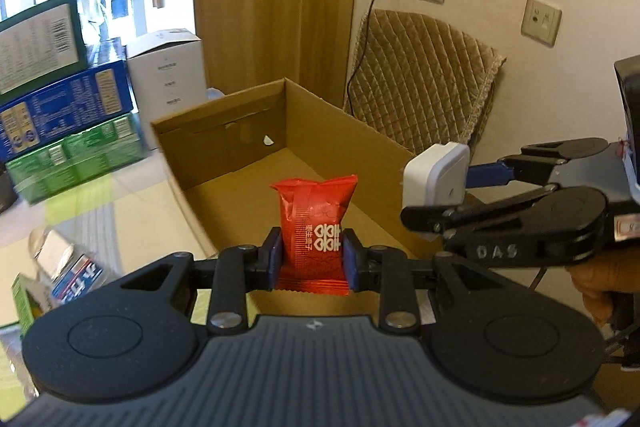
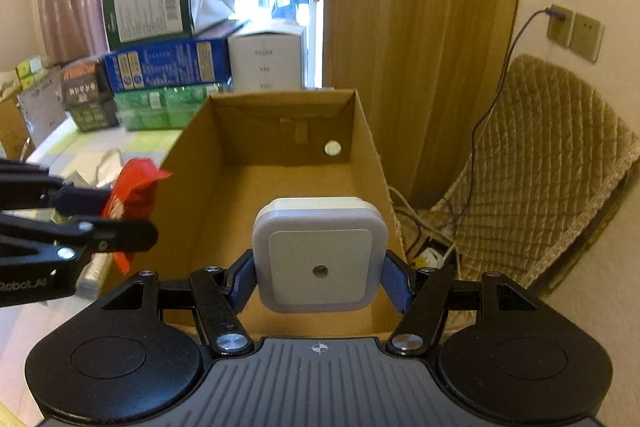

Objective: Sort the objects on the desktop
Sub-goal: 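Carry both items to the cardboard box and open both tools inside it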

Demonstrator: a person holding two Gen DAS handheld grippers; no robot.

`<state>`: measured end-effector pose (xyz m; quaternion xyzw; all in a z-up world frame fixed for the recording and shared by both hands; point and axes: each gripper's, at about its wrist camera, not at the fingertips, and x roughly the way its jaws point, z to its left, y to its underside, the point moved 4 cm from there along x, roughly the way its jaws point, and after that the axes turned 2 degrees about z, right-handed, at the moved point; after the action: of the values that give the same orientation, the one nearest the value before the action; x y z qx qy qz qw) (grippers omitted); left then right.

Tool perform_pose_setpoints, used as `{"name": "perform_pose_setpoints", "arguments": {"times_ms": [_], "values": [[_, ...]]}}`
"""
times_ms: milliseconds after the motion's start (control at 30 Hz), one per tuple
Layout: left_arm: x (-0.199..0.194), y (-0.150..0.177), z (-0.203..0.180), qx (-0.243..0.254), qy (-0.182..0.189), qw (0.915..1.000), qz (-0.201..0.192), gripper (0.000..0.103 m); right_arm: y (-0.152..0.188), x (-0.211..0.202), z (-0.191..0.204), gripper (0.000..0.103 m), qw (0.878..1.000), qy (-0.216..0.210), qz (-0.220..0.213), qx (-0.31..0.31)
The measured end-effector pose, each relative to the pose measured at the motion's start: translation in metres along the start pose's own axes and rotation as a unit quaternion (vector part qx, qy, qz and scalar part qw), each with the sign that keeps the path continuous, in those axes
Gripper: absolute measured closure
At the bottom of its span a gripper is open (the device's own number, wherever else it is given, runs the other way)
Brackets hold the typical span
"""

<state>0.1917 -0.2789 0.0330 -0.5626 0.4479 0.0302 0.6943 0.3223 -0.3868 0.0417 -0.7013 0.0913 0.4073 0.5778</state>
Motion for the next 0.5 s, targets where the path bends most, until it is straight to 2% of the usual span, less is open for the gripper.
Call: {"name": "perform_pose_setpoints", "arguments": {"times_ms": [267,333,500], "values": [[0.032,-0.001,-0.001,0.016,-0.008,0.9996,0.023,0.077,0.000,0.020,-0.009,0.041,1.000,-0.004,0.009,0.007],[0.037,0.000,0.000,0.020,-0.008,0.9993,0.030,0.067,-0.001,0.022,-0.009,0.041,1.000,-0.005,0.010,0.008],[0.026,-0.002,0.010,0.017,-0.017,0.9995,0.018,0.067,0.000,0.026,-0.009,0.041,1.000,-0.008,0.014,0.010]]}}
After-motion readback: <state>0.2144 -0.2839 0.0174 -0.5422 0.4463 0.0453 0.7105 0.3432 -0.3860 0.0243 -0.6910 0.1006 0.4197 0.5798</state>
